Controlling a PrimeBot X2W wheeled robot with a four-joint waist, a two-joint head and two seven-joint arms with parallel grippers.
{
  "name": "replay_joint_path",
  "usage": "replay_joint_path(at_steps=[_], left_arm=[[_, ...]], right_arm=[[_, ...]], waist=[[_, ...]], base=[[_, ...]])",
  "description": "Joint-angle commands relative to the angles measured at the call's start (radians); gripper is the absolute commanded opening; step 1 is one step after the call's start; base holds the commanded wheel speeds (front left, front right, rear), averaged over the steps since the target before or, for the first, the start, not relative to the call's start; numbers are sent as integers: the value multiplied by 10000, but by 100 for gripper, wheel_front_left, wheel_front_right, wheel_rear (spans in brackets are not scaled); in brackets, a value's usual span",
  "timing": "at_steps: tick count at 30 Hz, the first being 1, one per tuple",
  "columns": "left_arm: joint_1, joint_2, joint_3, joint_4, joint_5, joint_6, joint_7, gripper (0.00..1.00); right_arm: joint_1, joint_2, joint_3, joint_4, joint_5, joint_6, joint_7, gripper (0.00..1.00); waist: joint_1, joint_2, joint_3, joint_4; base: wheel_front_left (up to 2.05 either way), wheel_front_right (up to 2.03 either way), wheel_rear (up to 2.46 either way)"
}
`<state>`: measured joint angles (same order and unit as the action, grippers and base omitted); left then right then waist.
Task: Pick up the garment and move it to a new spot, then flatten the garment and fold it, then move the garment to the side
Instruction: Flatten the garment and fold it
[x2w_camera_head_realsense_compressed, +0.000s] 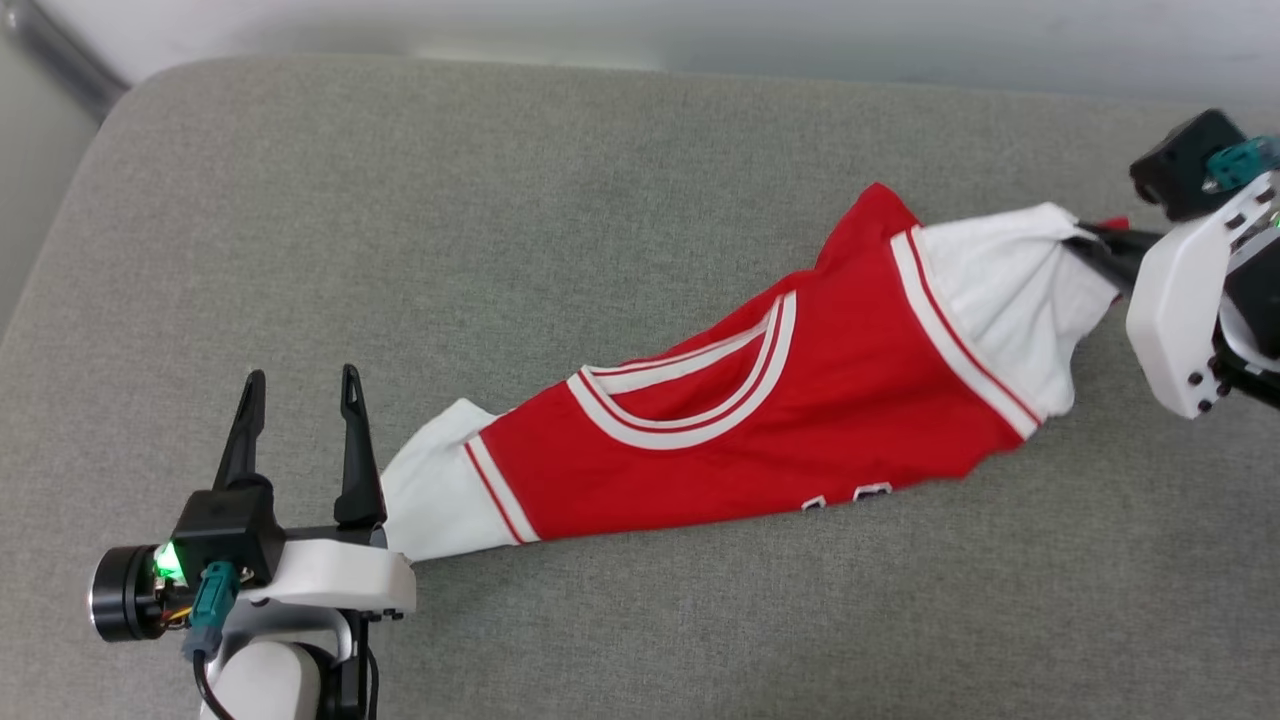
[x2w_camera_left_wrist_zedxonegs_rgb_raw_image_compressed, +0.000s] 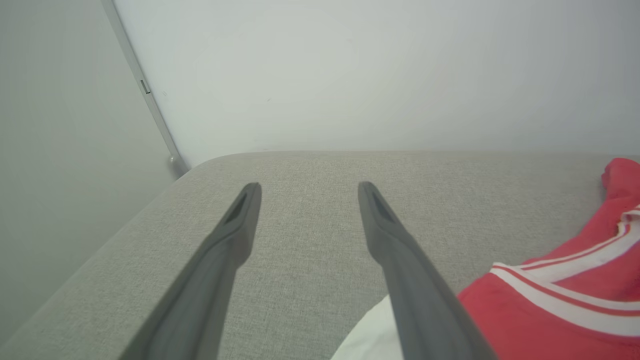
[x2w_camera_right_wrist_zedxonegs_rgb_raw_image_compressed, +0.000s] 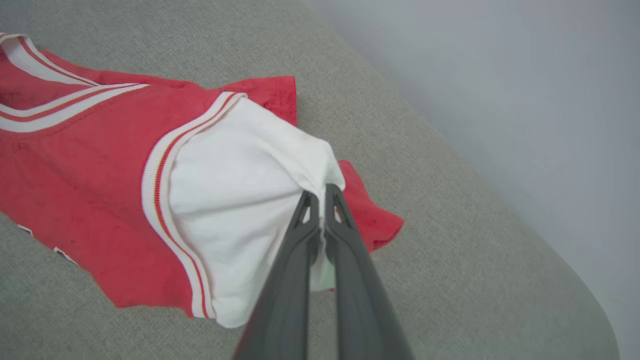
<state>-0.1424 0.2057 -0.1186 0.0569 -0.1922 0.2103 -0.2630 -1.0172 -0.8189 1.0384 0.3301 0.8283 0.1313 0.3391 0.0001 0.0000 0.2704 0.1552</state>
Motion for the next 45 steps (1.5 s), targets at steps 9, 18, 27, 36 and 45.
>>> replay_joint_path(at_steps=[9, 18, 27, 36, 45], left_arm=[[881, -460, 559, 151, 421, -344, -24, 100], [1797, -782, 953, 234, 662, -577, -25, 100], [2153, -936, 1161, 300, 846, -807, -25, 100], [2344, -1032, 1332, 355, 1030, -947, -25, 100], [2521, -1076, 1479, 244, 1106, -1009, -25, 100]], right_arm=[[537, -615, 752, -150, -221, -9, -1602, 0], [3833, -1313, 993, -926, 251, -10, -2555, 0], [7092, -869, 265, -372, 576, -9, -3100, 0], [7951, -458, -1337, 18, -199, -10, -3690, 100], [8334, -1397, -4016, -1747, -1058, -9, -3221, 100]], waist=[[-1, 0, -1053, -283], [-1, 0, -1977, -678], [-1, 0, -2290, -924], [-1, 0, -2493, -1133], [-1, 0, -2639, -1278]], base=[[0, 0, 0], [0, 0, 0], [0, 0, 0], [0, 0, 0], [0, 0, 0]])
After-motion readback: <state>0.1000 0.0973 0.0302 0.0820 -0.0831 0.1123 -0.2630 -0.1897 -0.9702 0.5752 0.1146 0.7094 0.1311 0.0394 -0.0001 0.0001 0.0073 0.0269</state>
